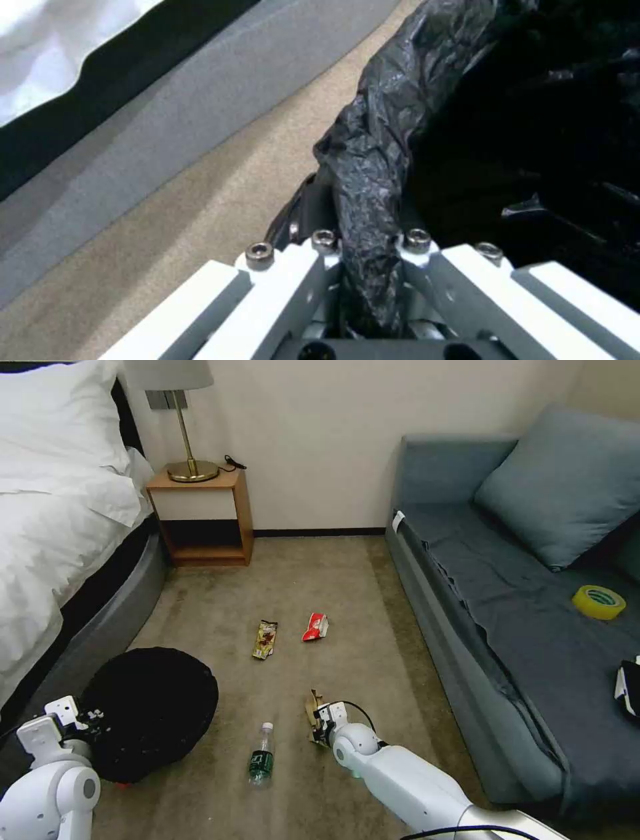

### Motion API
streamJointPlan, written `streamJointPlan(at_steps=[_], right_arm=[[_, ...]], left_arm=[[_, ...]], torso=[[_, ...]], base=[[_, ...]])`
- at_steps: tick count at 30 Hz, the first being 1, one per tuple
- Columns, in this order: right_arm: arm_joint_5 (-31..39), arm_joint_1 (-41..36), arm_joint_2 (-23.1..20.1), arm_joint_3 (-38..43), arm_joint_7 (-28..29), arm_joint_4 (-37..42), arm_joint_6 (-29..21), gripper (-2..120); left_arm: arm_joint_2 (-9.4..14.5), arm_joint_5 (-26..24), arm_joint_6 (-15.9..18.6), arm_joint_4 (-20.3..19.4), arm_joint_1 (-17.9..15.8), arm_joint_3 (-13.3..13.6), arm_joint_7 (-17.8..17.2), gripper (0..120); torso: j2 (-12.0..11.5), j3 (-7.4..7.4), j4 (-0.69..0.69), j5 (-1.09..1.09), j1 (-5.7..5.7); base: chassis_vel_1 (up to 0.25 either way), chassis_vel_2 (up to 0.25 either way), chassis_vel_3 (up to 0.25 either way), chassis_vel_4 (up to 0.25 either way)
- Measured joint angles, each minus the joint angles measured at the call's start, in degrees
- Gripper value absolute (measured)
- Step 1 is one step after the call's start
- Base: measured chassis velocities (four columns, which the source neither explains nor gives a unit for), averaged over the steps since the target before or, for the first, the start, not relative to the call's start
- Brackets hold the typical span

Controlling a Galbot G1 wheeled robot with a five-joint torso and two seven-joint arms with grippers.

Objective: Pick up the trash bin, then pick up the garbage on the floor and place it into the trash bin.

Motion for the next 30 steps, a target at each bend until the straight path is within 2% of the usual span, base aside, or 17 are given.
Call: streamJointPlan(at_steps=[2,10,14,15,19,20,22,24,25,28,30], right_arm=[[-0.01,-0.06,-0.54,-0.23,-0.51,0.72,0.24,1],[0.54,0.06,-2.55,-0.24,-0.50,4.49,1.38,0],[4.14,1.47,-6.94,2.48,1.31,14.73,1.80,0],[4.14,1.47,-6.94,2.48,1.31,14.73,1.80,0],[13.92,4.25,-12.73,5.85,5.39,32.68,-0.09,0],[13.92,4.25,-12.73,5.85,5.39,32.68,-0.09,0],[17.12,5.85,-12.39,5.52,7.46,38.90,-0.58,0],[20.40,7.67,-9.12,3.63,10.56,42.68,-0.92,0],[20.40,7.67,-9.12,3.63,10.56,42.68,-0.92,0],[22.25,10.89,-3.65,-2.40,13.04,43.58,0.46,0],[22.42,11.97,-2.13,-4.72,13.53,42.72,1.32,0]], left_arm=[[0.08,0.00,-0.01,0.01,0.02,-0.20,0.02,2],[0.15,-0.06,-0.01,0.03,0.18,-0.24,0.08,2],[0.16,-0.09,-0.02,0.01,0.59,-0.14,0.09,2],[0.16,-0.09,-0.02,0.01,0.59,-0.14,0.09,2],[-0.14,-0.11,-0.06,-0.05,0.81,0.33,0.13,2],[-0.14,-0.11,-0.06,-0.05,0.81,0.33,0.13,2],[-0.45,-0.08,-0.07,-0.20,0.82,0.75,0.14,2],[-0.89,0.10,-0.07,-0.42,0.79,1.33,0.16,2],[-0.89,0.10,-0.07,-0.42,0.79,1.33,0.16,2],[-1.65,0.65,-0.07,-1.01,0.79,2.29,0.11,2],[-1.83,0.81,-0.07,-1.16,0.82,2.52,0.11,2]], torso=[[0.00,0.00,0.00,0.00,0.00],[0.00,0.00,0.00,0.01,0.00],[0.00,0.00,0.00,0.01,0.00],[0.00,0.00,0.00,0.01,0.00],[0.00,0.00,-0.03,-0.01,0.00],[0.00,0.00,-0.03,-0.01,0.00],[0.01,0.00,-0.03,-0.01,0.00],[0.01,0.00,-0.01,0.00,0.00],[0.01,0.00,-0.01,0.00,0.00],[0.01,0.00,0.02,-0.01,0.00],[0.01,0.00,0.02,-0.01,0.00]], base=[[0.000,0.000,0.000,0.000],[0.000,0.000,0.000,0.000],[0.000,0.000,0.000,0.000],[0.000,0.000,0.000,0.000],[0.000,0.000,0.000,0.000],[0.000,0.000,0.000,0.000],[0.000,0.000,0.000,0.000],[0.000,0.000,0.000,0.000],[0.000,0.000,0.000,0.000],[0.000,0.000,0.000,0.000],[0.000,0.000,0.000,0.000]])
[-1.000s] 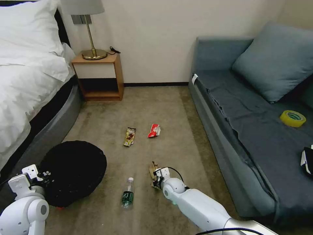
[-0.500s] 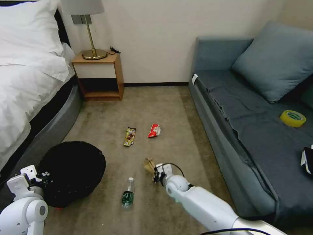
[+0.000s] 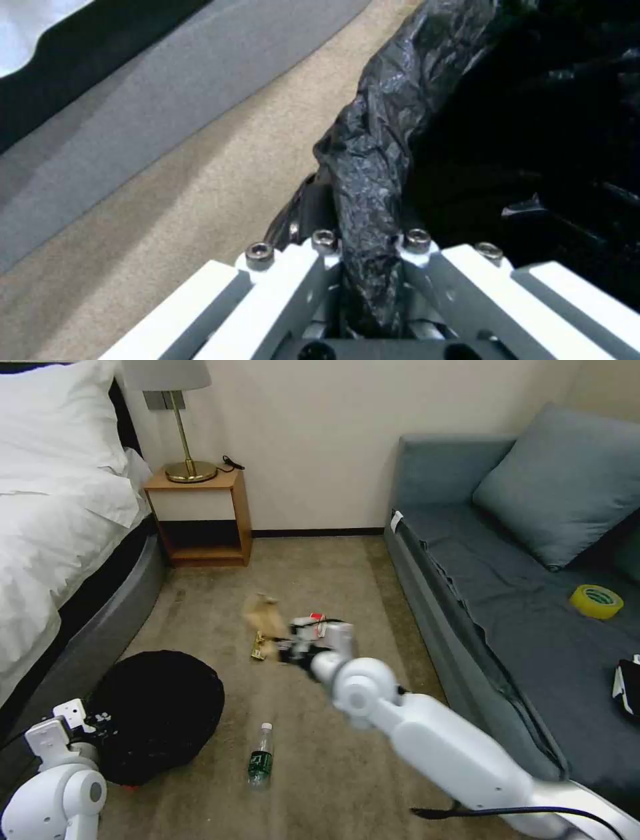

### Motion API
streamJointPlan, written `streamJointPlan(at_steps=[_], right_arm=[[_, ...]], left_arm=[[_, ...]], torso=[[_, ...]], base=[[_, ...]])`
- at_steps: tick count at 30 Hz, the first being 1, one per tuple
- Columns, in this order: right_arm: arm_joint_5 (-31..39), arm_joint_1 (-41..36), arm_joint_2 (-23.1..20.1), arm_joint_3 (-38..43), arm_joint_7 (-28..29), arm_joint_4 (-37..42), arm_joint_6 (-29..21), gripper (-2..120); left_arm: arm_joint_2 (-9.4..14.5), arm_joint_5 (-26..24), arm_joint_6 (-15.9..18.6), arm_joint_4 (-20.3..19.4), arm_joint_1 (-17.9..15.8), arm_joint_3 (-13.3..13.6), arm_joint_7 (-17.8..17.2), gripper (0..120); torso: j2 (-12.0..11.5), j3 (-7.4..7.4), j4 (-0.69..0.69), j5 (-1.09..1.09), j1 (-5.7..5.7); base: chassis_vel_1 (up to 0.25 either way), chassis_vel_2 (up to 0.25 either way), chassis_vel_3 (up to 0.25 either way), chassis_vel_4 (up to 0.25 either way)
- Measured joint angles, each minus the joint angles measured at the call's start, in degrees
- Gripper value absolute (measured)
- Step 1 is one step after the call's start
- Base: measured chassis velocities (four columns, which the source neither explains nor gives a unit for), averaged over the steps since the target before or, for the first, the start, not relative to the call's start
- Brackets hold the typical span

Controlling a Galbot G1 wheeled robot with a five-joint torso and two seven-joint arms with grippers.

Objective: Pick up the trash bin, then pick up the garbage on the floor and place it into the trash bin.

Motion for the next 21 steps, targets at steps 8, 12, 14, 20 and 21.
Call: streamJointPlan(at_steps=[8,12,14,20,21], right_arm=[[-0.54,2.75,6.42,-9.26,2.44,-7.23,2.00,0],[-3.09,2.24,9.28,-12.63,3.20,-11.55,2.89,0],[-3.80,1.79,10.42,-14.47,3.56,-12.92,3.21,0],[-4.56,0.62,11.49,-15.61,3.78,-13.05,3.61,21],[-4.57,0.53,11.51,-15.52,3.78,-12.73,3.67,25]], left_arm=[[-0.92,0.72,0.00,-0.41,-0.01,0.68,-0.02,2],[-1.23,0.91,0.00,-0.48,-0.01,0.70,-0.02,2],[-1.28,0.93,0.00,-0.51,-0.02,0.69,-0.03,2],[-1.50,1.02,-0.01,-0.62,-0.07,0.65,-0.04,2],[-1.53,1.06,0.00,-0.61,-0.07,0.66,-0.03,2]], torso=[[0.00,0.00,-0.02,-0.01,0.00],[0.00,0.01,-0.01,-0.01,0.00],[0.00,0.00,-0.02,-0.01,0.00],[0.00,0.00,-0.02,0.00,0.00],[0.00,0.00,-0.02,0.00,0.00]], base=[[0.000,0.000,0.000,0.000],[0.000,0.000,0.000,0.000],[0.000,0.000,0.000,0.000],[0.000,0.000,0.000,0.000],[0.000,0.000,0.000,0.000]])
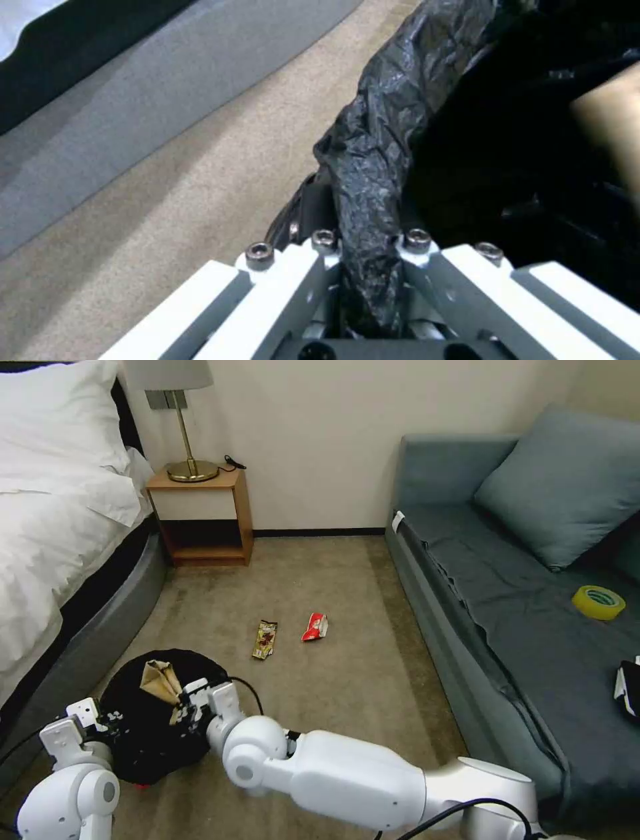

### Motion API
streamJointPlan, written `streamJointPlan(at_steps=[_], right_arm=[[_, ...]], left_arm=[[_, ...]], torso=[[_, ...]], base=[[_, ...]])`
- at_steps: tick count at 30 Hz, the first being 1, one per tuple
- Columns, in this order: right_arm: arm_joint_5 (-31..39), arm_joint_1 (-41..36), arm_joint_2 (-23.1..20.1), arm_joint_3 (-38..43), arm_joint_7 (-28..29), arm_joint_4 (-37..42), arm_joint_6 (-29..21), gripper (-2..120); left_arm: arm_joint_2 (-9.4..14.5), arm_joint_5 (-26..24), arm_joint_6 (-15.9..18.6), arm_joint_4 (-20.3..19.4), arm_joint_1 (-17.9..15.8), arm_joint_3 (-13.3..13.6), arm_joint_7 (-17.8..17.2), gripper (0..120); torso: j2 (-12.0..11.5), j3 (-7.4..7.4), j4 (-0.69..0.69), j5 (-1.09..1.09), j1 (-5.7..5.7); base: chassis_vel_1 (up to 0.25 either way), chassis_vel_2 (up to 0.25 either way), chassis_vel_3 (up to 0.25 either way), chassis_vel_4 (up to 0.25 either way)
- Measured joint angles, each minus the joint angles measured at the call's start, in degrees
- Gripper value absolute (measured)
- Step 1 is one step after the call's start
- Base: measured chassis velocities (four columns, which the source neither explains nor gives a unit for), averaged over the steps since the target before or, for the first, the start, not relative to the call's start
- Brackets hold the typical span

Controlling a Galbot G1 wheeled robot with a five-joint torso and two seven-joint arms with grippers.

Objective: Pick up the trash bin, then pick up the garbage on the floor and place it into the trash bin.

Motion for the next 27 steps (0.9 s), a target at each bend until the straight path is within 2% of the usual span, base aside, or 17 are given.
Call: streamJointPlan(at_steps=[3,5,6,10,11,15,17,19,24,26,27], right_arm=[[0.00,-0.09,0.02,0.50,0.00,0.87,0.06,33],[0.07,-0.09,-0.16,0.96,0.01,1.93,0.06,44],[0.07,-0.09,-0.16,0.96,0.01,1.93,0.06,44],[-0.05,0.28,-1.02,1.88,0.46,3.47,-0.11,62],[-0.05,0.28,-1.02,1.88,0.46,3.47,-0.11,62],[-0.48,3.49,-3.49,6.26,1.29,5.57,-0.75,82],[-0.34,4.58,-4.26,7.68,1.45,5.99,-0.92,84],[0.30,6.88,-6.13,11.09,1.79,6.65,-1.57,94],[1.49,8.91,-10.08,16.01,3.07,6.53,-3.71,100],[1.56,8.91,-10.29,16.08,3.16,6.48,-3.83,100],[1.79,8.33,-12.05,16.30,3.94,5.61,-4.74,100]], left_arm=[[-0.05,0.10,0.00,0.01,-0.09,0.04,0.00,2],[-0.11,0.19,-0.02,0.14,-0.19,0.14,0.00,2],[-0.11,0.19,-0.02,0.14,-0.19,0.14,0.00,2],[-0.20,0.25,-0.06,0.26,-0.24,0.12,0.01,2],[-0.20,0.25,-0.06,0.26,-0.24,0.12,0.01,2],[-0.10,0.21,-0.18,0.31,-0.14,-0.36,0.00,2],[-0.03,0.19,-0.22,0.31,-0.14,-0.49,0.01,2],[0.19,0.05,-0.30,0.39,-0.17,-0.76,0.04,2],[0.48,-0.15,-0.49,0.69,-0.31,-1.33,0.18,2],[0.49,-0.16,-0.50,0.70,-0.32,-1.37,0.19,2],[0.62,-0.27,-0.57,0.79,-0.38,-1.67,0.26,2]], torso=[[0.00,0.00,0.00,0.00,0.00],[0.00,0.00,0.00,0.01,0.00],[0.00,0.00,0.00,0.01,0.00],[0.00,0.00,0.00,0.01,0.00],[0.00,0.00,0.00,0.01,0.00],[0.00,0.00,0.01,0.01,0.00],[-0.01,0.00,0.00,0.02,0.00],[-0.01,0.00,0.00,0.02,0.00],[-0.01,0.00,0.00,0.02,0.00],[0.00,0.00,0.00,0.02,0.00],[-0.01,0.00,-0.01,0.02,0.00]], base=[[0.000,0.000,0.000,0.000],[0.000,0.000,0.000,0.000],[0.000,0.000,0.000,0.000],[0.000,0.000,0.000,0.000],[0.000,0.000,0.000,0.000],[0.000,0.000,0.000,0.000],[0.000,0.000,0.000,0.000],[0.000,0.000,0.000,0.000],[0.000,0.000,0.000,0.000],[0.000,0.000,0.000,0.000],[0.000,0.000,0.000,0.000]])
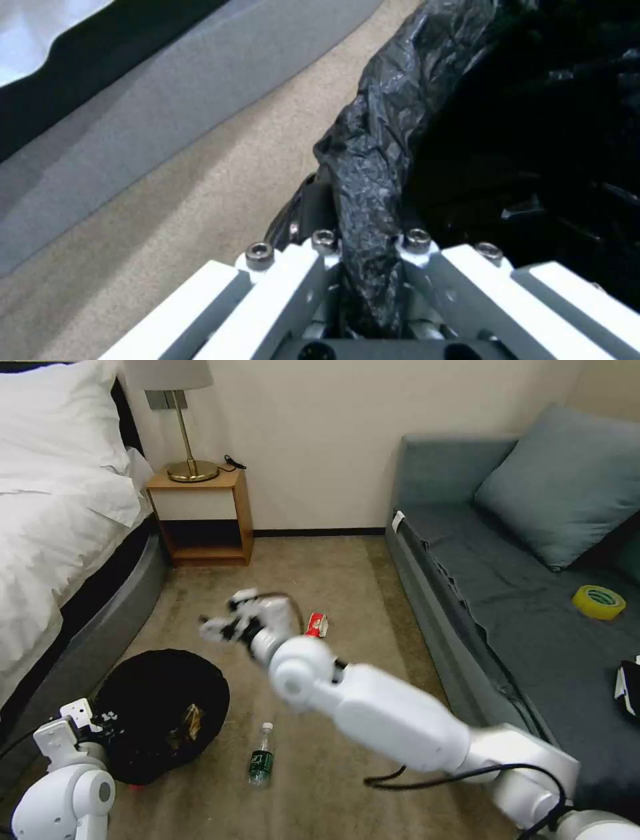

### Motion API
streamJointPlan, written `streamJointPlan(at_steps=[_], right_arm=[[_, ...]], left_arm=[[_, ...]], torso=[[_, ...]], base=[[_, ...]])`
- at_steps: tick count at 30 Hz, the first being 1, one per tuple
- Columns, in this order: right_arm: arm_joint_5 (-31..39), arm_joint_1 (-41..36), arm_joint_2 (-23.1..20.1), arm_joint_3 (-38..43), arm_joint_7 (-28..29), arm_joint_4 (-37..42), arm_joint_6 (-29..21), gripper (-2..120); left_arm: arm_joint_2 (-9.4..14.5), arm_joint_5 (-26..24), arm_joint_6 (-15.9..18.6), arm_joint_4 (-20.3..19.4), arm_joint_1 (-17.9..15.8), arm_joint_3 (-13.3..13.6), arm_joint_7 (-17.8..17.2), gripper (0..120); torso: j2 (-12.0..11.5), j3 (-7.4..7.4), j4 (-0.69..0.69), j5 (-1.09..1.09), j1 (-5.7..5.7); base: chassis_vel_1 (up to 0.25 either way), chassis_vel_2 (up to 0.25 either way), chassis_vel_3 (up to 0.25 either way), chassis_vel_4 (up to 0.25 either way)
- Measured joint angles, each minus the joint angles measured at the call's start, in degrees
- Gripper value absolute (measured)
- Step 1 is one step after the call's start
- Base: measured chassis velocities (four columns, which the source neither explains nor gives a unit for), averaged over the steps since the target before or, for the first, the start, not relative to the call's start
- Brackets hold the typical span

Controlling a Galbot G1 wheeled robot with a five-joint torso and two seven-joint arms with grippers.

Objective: Pick up the trash bin, then pick up the garbage on the floor and place it into the trash bin.

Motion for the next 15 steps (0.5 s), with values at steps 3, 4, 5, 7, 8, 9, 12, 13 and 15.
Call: streamJointPlan(at_steps=[3,4,5,7,8,9,12,13,15], right_arm=[[-0.84,-2.00,-1.17,-0.62,0.34,-1.88,-0.13,100],[-1.90,-3.86,-1.57,-1.39,0.46,-3.78,-0.12,100],[-2.53,-5.33,-1.64,-2.20,0.57,-5.36,-0.11,100],[-2.67,-6.39,-1.61,-2.91,0.80,-6.58,-0.21,100],[-2.55,-7.24,-1.47,-3.70,1.13,-7.81,-0.48,100],[-2.16,-8.13,-1.11,-4.82,1.50,-9.47,-0.92,100],[-1.01,-8.80,-0.36,-6.86,1.90,-12.05,-1.86,100],[-0.19,-8.93,0.02,-7.85,1.97,-13.16,-2.33,100],[1.09,-9.05,0.83,-10.19,2.00,-15.20,-3.20,100]], left_arm=[[0.07,-0.14,-0.03,0.04,-0.04,-0.27,0.06,2],[0.10,-0.22,-0.08,0.05,-0.02,-0.47,0.09,2],[0.14,-0.28,-0.10,0.05,0.05,-0.60,0.13,2],[0.18,-0.35,-0.11,0.05,0.13,-0.74,0.19,2],[0.23,-0.38,-0.11,0.01,0.20,-0.85,0.23,2],[0.30,-0.40,-0.11,-0.08,0.29,-1.02,0.25,2],[0.37,-0.41,-0.12,-0.22,0.42,-1.17,0.29,2],[0.37,-0.44,-0.14,-0.27,0.48,-1.18,0.32,2],[0.26,-0.45,-0.18,-0.28,0.57,-1.19,0.34,2]], torso=[[0.00,0.00,0.00,0.00,0.00],[0.00,0.00,-0.01,0.00,0.00],[0.00,0.00,0.00,0.01,0.00],[0.00,0.00,0.00,0.01,0.00],[0.00,0.00,0.00,0.00,0.00],[0.00,0.00,0.00,0.00,0.00],[0.00,0.00,0.01,0.00,0.00],[0.00,0.00,0.01,0.00,0.00],[0.00,0.00,0.01,-0.01,0.00]], base=[[0.000,0.000,0.000,0.000],[0.000,0.000,0.000,0.000],[0.000,0.000,0.000,0.000],[0.000,0.000,0.000,0.000],[0.000,0.000,0.000,0.000],[0.000,0.000,0.000,0.000],[0.000,0.000,0.000,0.000],[0.000,0.000,0.000,0.000],[0.000,0.000,0.000,0.000]])
